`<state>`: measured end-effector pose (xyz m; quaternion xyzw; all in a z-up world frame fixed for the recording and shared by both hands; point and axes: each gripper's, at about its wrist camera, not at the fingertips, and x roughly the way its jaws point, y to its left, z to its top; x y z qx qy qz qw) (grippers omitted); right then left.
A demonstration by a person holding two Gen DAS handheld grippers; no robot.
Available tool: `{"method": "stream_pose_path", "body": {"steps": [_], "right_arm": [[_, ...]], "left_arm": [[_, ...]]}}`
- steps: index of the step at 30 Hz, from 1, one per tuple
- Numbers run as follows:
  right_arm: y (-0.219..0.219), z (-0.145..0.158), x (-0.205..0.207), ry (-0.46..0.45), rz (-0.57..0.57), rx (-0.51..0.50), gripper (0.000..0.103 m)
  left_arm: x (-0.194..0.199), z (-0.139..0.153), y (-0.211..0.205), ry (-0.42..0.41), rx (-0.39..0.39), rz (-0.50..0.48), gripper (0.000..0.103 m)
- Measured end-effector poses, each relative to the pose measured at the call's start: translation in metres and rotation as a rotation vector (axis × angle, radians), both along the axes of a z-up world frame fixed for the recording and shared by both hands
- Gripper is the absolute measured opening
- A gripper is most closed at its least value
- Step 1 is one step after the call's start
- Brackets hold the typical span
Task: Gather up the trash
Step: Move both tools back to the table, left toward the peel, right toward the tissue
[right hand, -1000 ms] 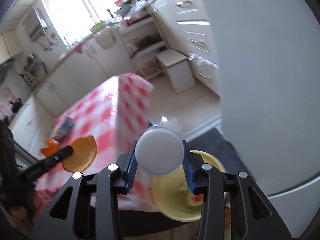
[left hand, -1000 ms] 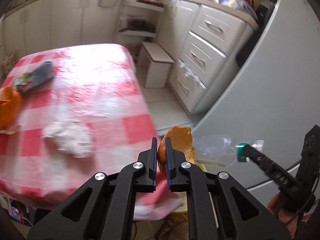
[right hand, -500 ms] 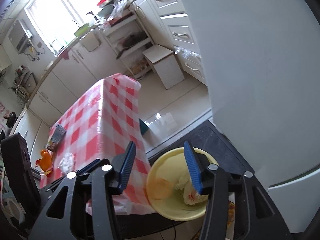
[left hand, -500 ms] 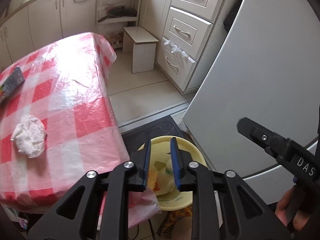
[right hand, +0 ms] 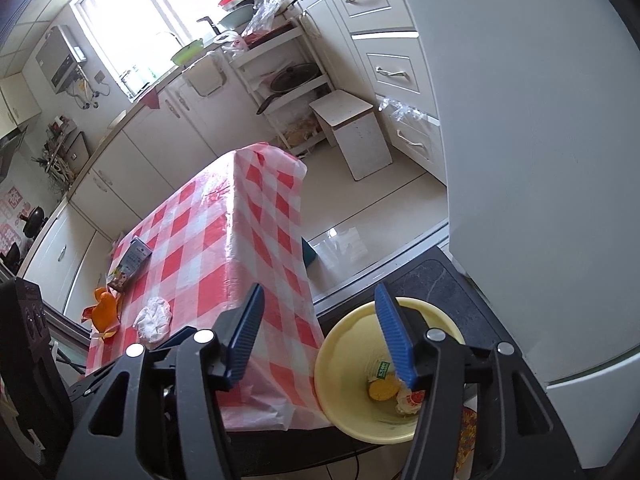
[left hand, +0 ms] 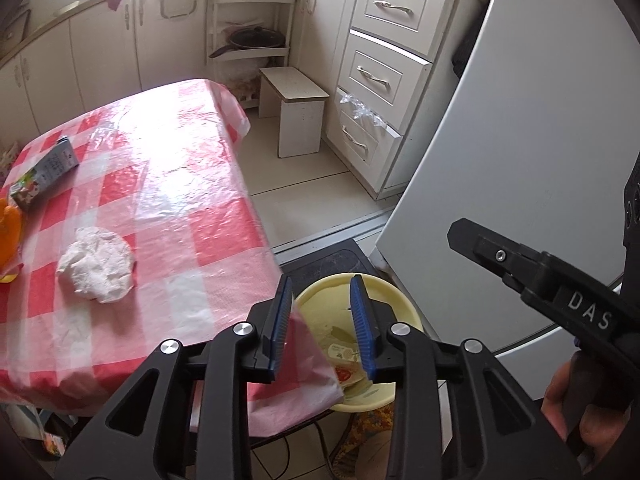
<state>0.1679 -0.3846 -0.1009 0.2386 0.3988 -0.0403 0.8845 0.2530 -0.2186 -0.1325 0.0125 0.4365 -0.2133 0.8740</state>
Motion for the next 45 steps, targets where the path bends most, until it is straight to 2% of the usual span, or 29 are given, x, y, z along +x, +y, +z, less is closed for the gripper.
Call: {"method": "stream_pose_path", "body": {"steps": [3, 8, 12, 19, 22, 27, 36, 38, 39, 40, 41, 42, 45], "right_arm": [[0.008, 0.003, 0.002, -0.005, 0.021, -0.008, 0.058], [0.041, 0.009, 0.01, -0.023, 0.112, -0.04, 0.059], [0.074, 0.011, 0.017, -0.028, 0.204, -0.053, 0.06], [0.133, 0.004, 0.032, -0.02, 0.349, -0.077, 0.063], [0.151, -0.001, 0.04, -0.006, 0.382, -0.08, 0.064], [0.175, -0.009, 0.055, 0.01, 0.422, -0.092, 0.064], [0.201, -0.023, 0.082, 0.037, 0.448, -0.113, 0.064], [0.204, -0.027, 0.087, 0.044, 0.453, -0.122, 0.065], [0.205, -0.029, 0.09, 0.049, 0.454, -0.123, 0.065], [0.207, -0.03, 0.092, 0.052, 0.455, -0.121, 0.065], [0.208, -0.032, 0.094, 0.054, 0.457, -0.12, 0.065], [0.209, -0.033, 0.096, 0.057, 0.458, -0.124, 0.065], [0.212, -0.037, 0.102, 0.067, 0.462, -0.116, 0.065]], "left_arm": [[-0.002, 0.001, 0.012, -0.007, 0.003, 0.02, 0.037], [-0.01, 0.004, 0.061, -0.033, 0.017, 0.11, 0.047], [-0.01, 0.005, 0.126, -0.051, 0.032, 0.252, 0.05], [0.011, 0.015, 0.262, -0.087, 0.036, 0.588, 0.057], [0.023, 0.022, 0.298, -0.104, 0.023, 0.652, 0.059], [0.048, 0.019, 0.317, -0.095, 0.053, 0.618, 0.06], [0.088, -0.005, 0.292, -0.057, 0.132, 0.528, 0.059], [0.093, -0.012, 0.291, -0.04, 0.129, 0.523, 0.049], [0.097, -0.015, 0.292, -0.02, 0.114, 0.518, 0.033], [0.098, -0.017, 0.293, -0.008, 0.098, 0.512, 0.026], [0.099, -0.017, 0.295, -0.01, 0.086, 0.509, 0.024], [0.098, -0.016, 0.295, -0.014, 0.084, 0.503, 0.017], [0.094, -0.009, 0.294, -0.028, 0.065, 0.481, 0.011]]}}
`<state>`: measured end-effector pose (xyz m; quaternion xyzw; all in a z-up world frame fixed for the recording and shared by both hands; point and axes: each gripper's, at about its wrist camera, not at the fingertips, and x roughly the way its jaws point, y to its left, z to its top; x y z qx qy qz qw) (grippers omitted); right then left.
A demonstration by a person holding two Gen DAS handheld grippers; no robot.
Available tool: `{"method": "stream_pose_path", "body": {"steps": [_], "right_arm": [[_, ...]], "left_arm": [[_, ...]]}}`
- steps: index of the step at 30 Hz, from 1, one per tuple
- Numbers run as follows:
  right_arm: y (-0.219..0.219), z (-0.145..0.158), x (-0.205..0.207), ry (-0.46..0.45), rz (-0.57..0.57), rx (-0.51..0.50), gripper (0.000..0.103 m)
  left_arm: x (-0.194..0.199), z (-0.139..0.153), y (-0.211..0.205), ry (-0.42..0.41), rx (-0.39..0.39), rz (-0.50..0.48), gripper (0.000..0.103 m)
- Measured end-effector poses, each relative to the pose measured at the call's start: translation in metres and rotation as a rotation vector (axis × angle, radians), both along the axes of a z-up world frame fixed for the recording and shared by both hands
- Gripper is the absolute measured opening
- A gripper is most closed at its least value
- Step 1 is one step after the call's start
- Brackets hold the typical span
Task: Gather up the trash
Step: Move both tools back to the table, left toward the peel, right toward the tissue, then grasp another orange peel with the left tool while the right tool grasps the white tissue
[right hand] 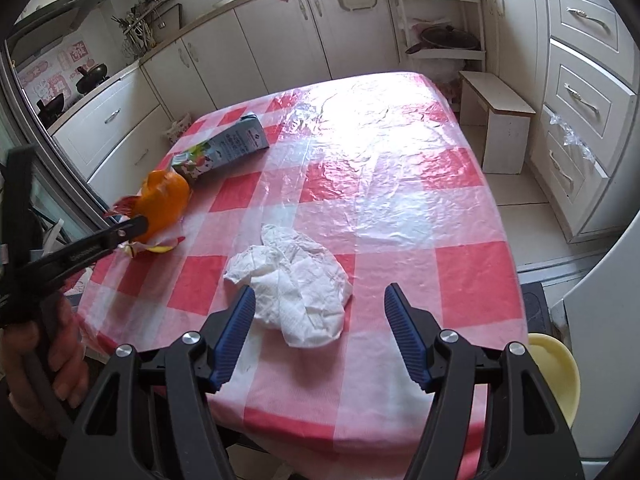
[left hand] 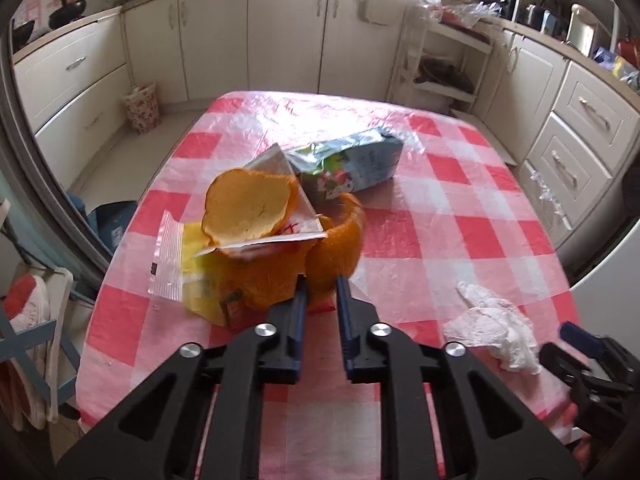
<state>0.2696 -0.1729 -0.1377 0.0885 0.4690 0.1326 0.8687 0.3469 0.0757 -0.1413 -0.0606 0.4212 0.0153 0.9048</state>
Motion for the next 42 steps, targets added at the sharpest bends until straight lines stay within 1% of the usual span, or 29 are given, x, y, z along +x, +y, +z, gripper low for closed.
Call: {"method": "stream_pose_path", "body": {"steps": [3, 4, 7, 8, 10, 11, 12, 13, 14, 15, 16, 17, 18, 19, 21, 22, 24, 25, 26, 27, 28, 29, 30, 31, 32, 37, 42], "right_arm": [[0.004, -0.003, 0.005, 0.005, 0.006, -0.005, 0.065], [0.004, -0.005, 0.007, 0.009, 0.007, -0.006, 0.065], [0.006, -0.011, 0.01, 0.023, 0.012, -0.013, 0.065], [0.007, -0.013, 0.011, 0.03, 0.014, -0.017, 0.065], [0.007, -0.015, 0.012, 0.028, 0.016, -0.023, 0.065], [0.008, -0.015, 0.012, 0.029, 0.019, -0.026, 0.065], [0.008, -0.015, 0.012, 0.029, 0.021, -0.024, 0.063], [0.007, -0.015, 0.012, 0.028, 0.021, -0.024, 0.061], [0.007, -0.015, 0.012, 0.028, 0.022, -0.026, 0.058], [0.007, -0.015, 0.011, 0.028, 0.023, -0.028, 0.053], [0.006, -0.015, 0.011, 0.029, 0.025, -0.027, 0.05], [0.006, -0.015, 0.012, 0.031, 0.028, -0.024, 0.045], [0.006, -0.015, 0.012, 0.031, 0.029, -0.025, 0.044], [0.006, -0.015, 0.012, 0.031, 0.03, -0.025, 0.044], [0.006, -0.015, 0.011, 0.032, 0.03, -0.024, 0.044], [0.006, -0.015, 0.011, 0.031, 0.031, -0.025, 0.044], [0.007, -0.015, 0.011, 0.031, 0.034, -0.027, 0.044], [0.007, -0.016, 0.011, 0.032, 0.034, -0.026, 0.044], [0.007, -0.016, 0.011, 0.032, 0.035, -0.025, 0.044], [0.007, -0.016, 0.011, 0.032, 0.035, -0.024, 0.041], [0.006, -0.016, 0.011, 0.037, 0.039, -0.018, 0.037], [0.006, -0.017, 0.012, 0.043, 0.042, -0.011, 0.025], [0.005, -0.017, 0.012, 0.05, 0.044, 0.001, 0.015], [0.004, -0.016, 0.012, 0.048, 0.043, 0.005, 0.013], [0.004, -0.015, 0.011, 0.043, 0.043, 0.007, 0.007], [-0.003, 0.002, 0.003, -0.006, 0.032, 0.03, 0.005], [-0.01, 0.014, -0.005, -0.034, 0.019, 0.053, 0.004]], "left_arm": [[-0.006, 0.013, 0.004, -0.032, -0.037, -0.007, 0.007], [-0.009, 0.018, 0.006, -0.043, -0.058, -0.011, 0.002], [-0.016, 0.033, 0.012, -0.072, -0.136, -0.03, 0.001], [-0.018, 0.038, 0.013, -0.081, -0.147, -0.035, 0.001], [-0.022, 0.043, 0.012, -0.088, -0.153, -0.047, 0.001], [-0.022, 0.043, 0.011, -0.077, -0.153, -0.066, 0.001], [-0.023, 0.042, 0.01, -0.071, -0.143, -0.071, 0.001], [-0.024, 0.039, 0.008, -0.069, -0.111, -0.066, 0.001], [-0.025, 0.037, 0.007, -0.061, -0.093, -0.075, 0.002], [-0.026, 0.032, 0.003, -0.044, -0.075, -0.096, 0.006], [-0.028, 0.03, 0.001, -0.038, -0.064, -0.109, 0.014], [-0.028, 0.025, -0.005, -0.025, -0.034, -0.129, 0.022], [-0.029, 0.022, -0.013, -0.018, -0.002, -0.153, 0.039], [-0.03, 0.019, -0.021, -0.024, 0.033, -0.173, 0.047], [-0.028, 0.012, -0.032, -0.023, 0.09, -0.198, 0.051], [-0.024, 0.006, -0.036, -0.014, 0.11, -0.196, 0.051], [-0.014, -0.005, -0.04, 0.015, 0.101, -0.191, 0.051], [-0.009, -0.011, -0.041, 0.027, 0.1, -0.183, 0.046], [-0.006, -0.015, -0.041, 0.032, 0.104, -0.168, 0.038], [-0.003, -0.019, -0.04, 0.05, 0.087, -0.159, 0.02], [0.0, -0.021, -0.036, 0.069, 0.033, -0.158, 0.008], [0.001, -0.021, -0.033, 0.074, 0.01, -0.149, 0.007], [0.0, -0.017, -0.031, 0.065, 0.001, -0.138, 0.005], [-0.002, -0.015, -0.03, 0.061, -0.015, -0.133, 0.004], [-0.004, -0.011, -0.027, 0.055, -0.043, -0.129, 0.004], [-0.021, 0.02, -0.007, -0.003, -0.175, -0.111, 0.004], [-0.038, 0.048, 0.006, -0.053, -0.281, -0.112, 0.004]]}}
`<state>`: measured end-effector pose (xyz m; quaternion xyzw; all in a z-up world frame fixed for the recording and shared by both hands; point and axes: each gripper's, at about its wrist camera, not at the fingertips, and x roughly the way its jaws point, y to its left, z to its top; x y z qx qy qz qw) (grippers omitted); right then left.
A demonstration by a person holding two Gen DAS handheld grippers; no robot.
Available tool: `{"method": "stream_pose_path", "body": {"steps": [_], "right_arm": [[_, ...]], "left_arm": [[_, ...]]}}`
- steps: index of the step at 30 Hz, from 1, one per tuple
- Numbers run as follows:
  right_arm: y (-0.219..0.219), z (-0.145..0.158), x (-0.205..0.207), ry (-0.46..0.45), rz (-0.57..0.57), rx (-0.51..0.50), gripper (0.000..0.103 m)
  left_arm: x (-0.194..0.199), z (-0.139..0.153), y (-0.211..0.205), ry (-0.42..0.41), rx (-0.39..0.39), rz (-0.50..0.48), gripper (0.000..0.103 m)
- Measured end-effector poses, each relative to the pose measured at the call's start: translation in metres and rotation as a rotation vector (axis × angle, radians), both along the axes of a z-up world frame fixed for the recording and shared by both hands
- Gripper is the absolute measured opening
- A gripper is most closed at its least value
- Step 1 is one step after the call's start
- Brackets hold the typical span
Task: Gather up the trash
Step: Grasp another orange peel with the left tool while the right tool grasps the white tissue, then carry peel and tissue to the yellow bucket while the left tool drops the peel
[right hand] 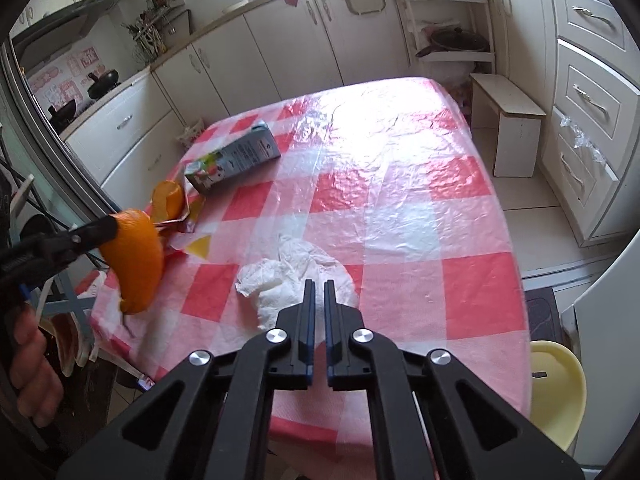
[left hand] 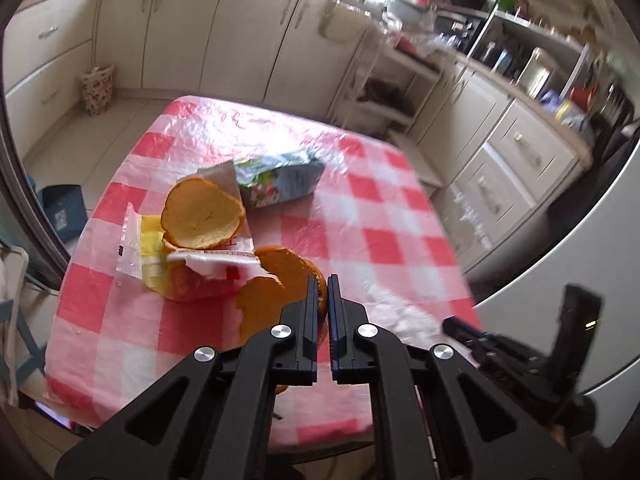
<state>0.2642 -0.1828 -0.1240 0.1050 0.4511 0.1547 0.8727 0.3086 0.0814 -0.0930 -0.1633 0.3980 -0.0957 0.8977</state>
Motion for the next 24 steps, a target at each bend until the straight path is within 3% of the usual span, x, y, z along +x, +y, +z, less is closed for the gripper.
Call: {"method": "stream_pose_path", "body": {"steps": [5, 9, 10, 11, 12, 16, 20, 21, 24], "right_arm": [[-0.007, 0.011, -0.008, -0.03, -0.013, 0.017, 0.003], [-0.002, 0.007, -0.008, 0.0, 0.031, 0.021, 0.007], [0.003, 0.002, -0.007, 0.017, 0.042, 0.014, 0.018], [0.007, -0.003, -0.005, 0.02, 0.042, 0.005, 0.053], [0.011, -0.006, -0.006, 0.016, 0.04, -0.004, 0.068], [0.027, -0.026, 0.009, 0.047, 0.045, -0.047, 0.067], [0.024, -0.03, 0.015, 0.07, 0.03, -0.043, 0.02], [0.022, -0.029, 0.014, 0.069, 0.028, -0.035, 0.014], [0.014, -0.015, 0.003, 0.039, 0.024, -0.03, 0.012]], "left_arm": [[-0.015, 0.023, 0.001, -0.037, -0.093, -0.017, 0.004], [-0.022, 0.029, -0.007, -0.044, -0.111, -0.032, 0.004], [-0.023, 0.03, -0.008, -0.043, -0.112, -0.034, 0.004], [-0.026, 0.03, -0.009, -0.042, -0.114, -0.036, 0.004], [-0.027, 0.03, -0.009, -0.041, -0.117, -0.036, 0.004], [-0.032, 0.027, -0.013, -0.028, -0.13, -0.045, 0.004], [-0.031, 0.026, -0.017, -0.021, -0.144, -0.061, 0.004], [-0.031, 0.026, -0.018, -0.022, -0.148, -0.066, 0.004], [-0.033, 0.028, -0.023, -0.027, -0.155, -0.08, 0.004]]}}
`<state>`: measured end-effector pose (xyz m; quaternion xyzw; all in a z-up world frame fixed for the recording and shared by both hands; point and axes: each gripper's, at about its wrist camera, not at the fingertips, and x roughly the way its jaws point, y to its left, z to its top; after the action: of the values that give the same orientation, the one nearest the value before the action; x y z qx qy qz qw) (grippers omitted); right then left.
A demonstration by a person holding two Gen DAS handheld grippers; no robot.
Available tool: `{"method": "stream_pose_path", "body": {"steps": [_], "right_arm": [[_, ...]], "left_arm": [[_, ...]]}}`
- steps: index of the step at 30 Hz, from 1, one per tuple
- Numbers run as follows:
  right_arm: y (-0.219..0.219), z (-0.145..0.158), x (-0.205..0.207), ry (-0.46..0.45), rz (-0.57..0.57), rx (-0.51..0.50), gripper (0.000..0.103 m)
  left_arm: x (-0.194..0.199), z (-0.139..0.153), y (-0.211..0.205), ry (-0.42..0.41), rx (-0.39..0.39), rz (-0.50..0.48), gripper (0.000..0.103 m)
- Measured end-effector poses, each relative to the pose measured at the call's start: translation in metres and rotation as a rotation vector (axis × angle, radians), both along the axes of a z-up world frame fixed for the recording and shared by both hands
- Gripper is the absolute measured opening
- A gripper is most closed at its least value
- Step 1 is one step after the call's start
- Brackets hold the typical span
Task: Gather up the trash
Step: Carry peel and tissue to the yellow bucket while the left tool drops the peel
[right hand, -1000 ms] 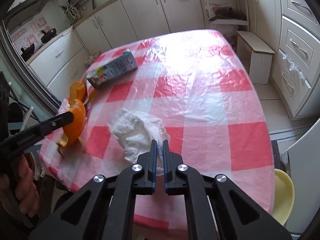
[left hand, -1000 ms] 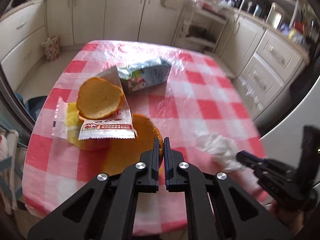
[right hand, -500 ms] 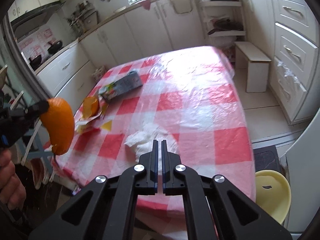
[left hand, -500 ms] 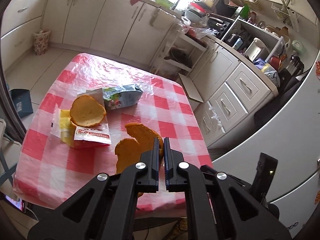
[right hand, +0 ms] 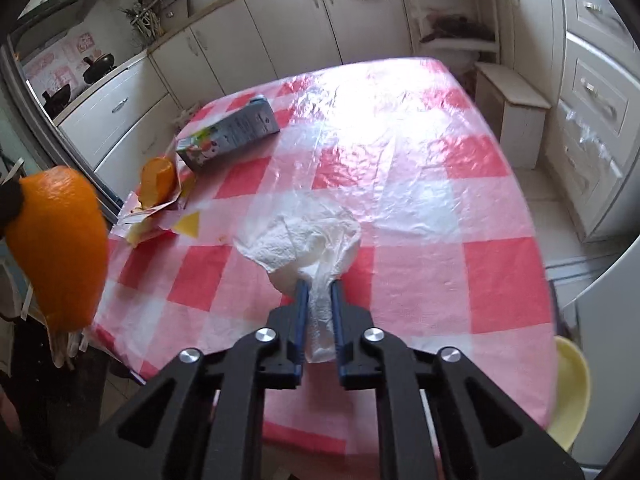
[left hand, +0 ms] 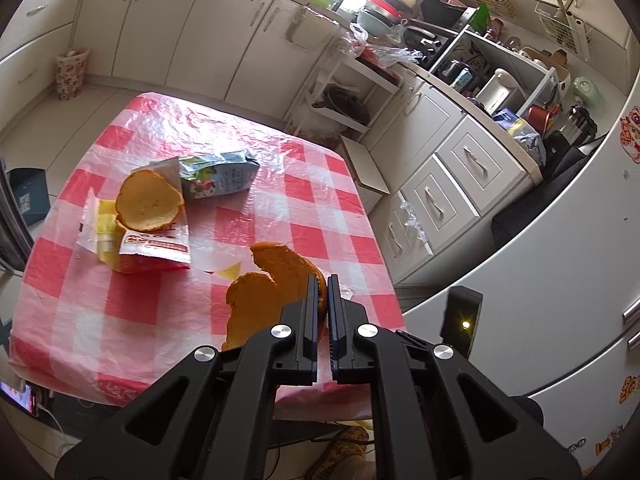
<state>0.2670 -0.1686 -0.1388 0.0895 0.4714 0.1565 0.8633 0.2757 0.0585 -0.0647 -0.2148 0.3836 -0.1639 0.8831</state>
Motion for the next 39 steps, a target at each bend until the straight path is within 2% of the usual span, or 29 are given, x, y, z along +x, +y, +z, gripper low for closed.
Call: {"method": "stream_pose_path", "body": {"steps": [6, 12, 23, 29, 31, 36, 39], "right_arm": [[-0.035, 0.026, -0.023, -0.05, -0.048, 0.032, 0.012], [-0.096, 0.04, -0.052, -0.09, -0.178, -0.001, 0.012], [-0.191, -0.003, -0.103, 0.044, -0.398, -0.087, 0.012], [-0.219, -0.028, -0.106, 0.126, -0.451, -0.084, 0.012], [-0.223, -0.036, -0.103, 0.16, -0.461, -0.077, 0.017], [-0.229, -0.042, -0.102, 0.187, -0.492, -0.071, 0.038], [-0.24, -0.043, -0.104, 0.202, -0.536, -0.047, 0.04]], "left_arm": [[-0.005, 0.005, -0.015, -0.008, -0.032, -0.036, 0.004], [-0.003, 0.008, -0.051, -0.012, -0.047, -0.11, 0.004], [-0.001, -0.001, -0.183, 0.017, -0.073, -0.355, 0.004], [0.002, -0.03, -0.262, 0.075, -0.044, -0.463, 0.004], [0.007, -0.045, -0.285, 0.107, -0.034, -0.489, 0.004], [0.023, -0.083, -0.323, 0.184, 0.034, -0.492, 0.005], [0.029, -0.098, -0.332, 0.217, 0.073, -0.482, 0.016]]}}
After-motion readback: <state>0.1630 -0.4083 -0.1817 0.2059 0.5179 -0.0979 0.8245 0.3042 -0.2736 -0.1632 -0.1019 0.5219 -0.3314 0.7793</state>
